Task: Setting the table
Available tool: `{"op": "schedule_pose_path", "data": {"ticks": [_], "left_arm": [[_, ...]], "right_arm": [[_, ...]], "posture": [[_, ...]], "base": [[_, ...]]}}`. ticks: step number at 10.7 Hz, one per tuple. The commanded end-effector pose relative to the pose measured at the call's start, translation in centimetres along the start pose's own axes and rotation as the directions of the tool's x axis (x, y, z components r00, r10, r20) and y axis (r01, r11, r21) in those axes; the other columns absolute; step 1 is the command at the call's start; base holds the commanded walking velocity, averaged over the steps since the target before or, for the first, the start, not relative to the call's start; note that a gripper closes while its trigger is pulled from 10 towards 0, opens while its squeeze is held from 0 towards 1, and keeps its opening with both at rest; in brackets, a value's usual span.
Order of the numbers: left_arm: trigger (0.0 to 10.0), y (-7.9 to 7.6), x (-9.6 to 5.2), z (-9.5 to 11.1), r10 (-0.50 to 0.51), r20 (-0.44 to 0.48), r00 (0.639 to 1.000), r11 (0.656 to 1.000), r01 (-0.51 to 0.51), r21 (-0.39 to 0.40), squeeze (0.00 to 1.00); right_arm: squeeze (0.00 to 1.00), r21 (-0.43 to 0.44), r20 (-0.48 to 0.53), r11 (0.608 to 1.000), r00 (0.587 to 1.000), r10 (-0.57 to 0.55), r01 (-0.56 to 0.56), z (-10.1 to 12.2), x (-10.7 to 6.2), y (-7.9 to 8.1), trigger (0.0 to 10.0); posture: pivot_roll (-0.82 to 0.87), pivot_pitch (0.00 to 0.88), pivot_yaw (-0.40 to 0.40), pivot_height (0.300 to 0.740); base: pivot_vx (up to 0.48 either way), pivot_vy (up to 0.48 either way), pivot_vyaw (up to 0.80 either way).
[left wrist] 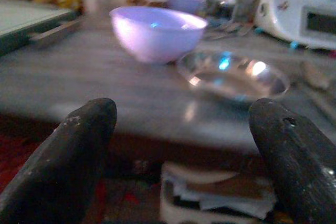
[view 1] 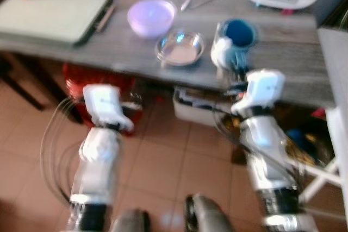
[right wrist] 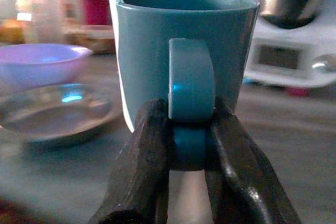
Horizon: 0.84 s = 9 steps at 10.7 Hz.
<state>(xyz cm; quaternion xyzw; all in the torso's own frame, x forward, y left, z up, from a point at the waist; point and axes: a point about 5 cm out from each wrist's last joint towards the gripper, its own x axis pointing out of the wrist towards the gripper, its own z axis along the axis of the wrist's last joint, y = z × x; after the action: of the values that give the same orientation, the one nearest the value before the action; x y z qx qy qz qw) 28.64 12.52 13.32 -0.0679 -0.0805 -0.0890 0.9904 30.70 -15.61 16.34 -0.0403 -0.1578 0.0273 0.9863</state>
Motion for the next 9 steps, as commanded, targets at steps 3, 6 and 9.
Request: {"op": "schedule_pose_path", "data": {"ticks": [3, 6, 9], "left_arm": [[10.0, 1.2, -1.2, 0.3, 0.023, 0.007, 1.0, 1.0, -0.023, 0.018, 0.0], [10.0, 1.5, -1.3, 0.4, 0.061, 0.012, 0.998, 0.998, -0.061, 0.012, 0.0], [10.0, 2.3, -2.3, 1.0, 0.122, 0.044, 0.992, 0.989, -0.125, 0.075, 0.0]], "right_arm": [[0.0, -0.032, 0.032, 0.999, 0.999, -0.016, 0.017, 0.8, 0.4, 0.1, 10.0], [0.0, -0.036, 0.064, 0.999, 0.997, 0.031, -0.029, 1.3, 0.7, 0.5, 10.0], [0.0, -0.075, 0.084, 0.994, 0.992, 0.091, -0.085, 1.6, 0.6, 0.6, 10.0]], "posture": [[-0.02, 0.152, -0.006, 0.74], [-0.02, 0.151, -0.016, 0.74], [-0.02, 0.157, -0.015, 0.74]], "base": [[0.377, -0.164, -0.53], [0.279, 0.0, -0.27], [0.0, 0.0, 0.0]]}}
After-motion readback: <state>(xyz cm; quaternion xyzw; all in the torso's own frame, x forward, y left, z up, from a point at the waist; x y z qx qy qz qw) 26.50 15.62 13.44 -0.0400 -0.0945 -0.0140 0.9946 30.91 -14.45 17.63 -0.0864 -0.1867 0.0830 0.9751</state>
